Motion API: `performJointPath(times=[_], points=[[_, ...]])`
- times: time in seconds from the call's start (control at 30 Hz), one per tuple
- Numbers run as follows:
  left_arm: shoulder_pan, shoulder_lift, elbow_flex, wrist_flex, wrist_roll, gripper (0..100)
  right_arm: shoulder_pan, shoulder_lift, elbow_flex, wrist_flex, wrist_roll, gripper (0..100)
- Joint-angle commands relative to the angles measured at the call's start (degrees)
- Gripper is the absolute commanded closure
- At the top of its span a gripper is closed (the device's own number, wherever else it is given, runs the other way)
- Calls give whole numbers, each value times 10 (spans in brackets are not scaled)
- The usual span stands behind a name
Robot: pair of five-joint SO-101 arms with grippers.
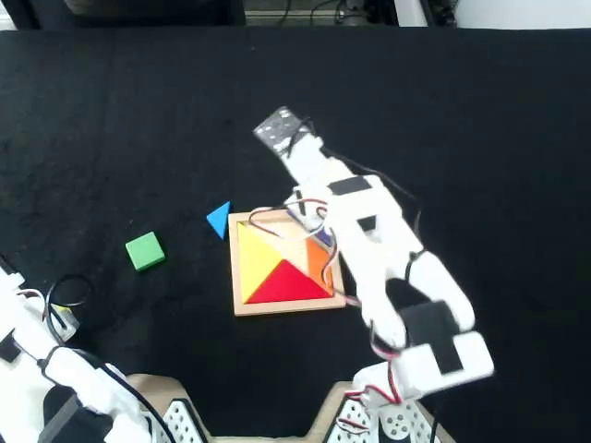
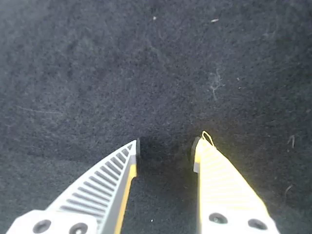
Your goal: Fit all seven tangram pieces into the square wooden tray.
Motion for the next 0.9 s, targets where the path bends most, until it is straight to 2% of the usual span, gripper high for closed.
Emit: performJointPath(times=[0.0,0.6,0.87], points=[[11,-11,0,-4,4,798,22,40,-74,6,-7,988],[11,-11,0,-4,4,798,25,74,-106,78,-7,988],[11,-11,0,-4,4,798,24,65,-97,74,-7,988]])
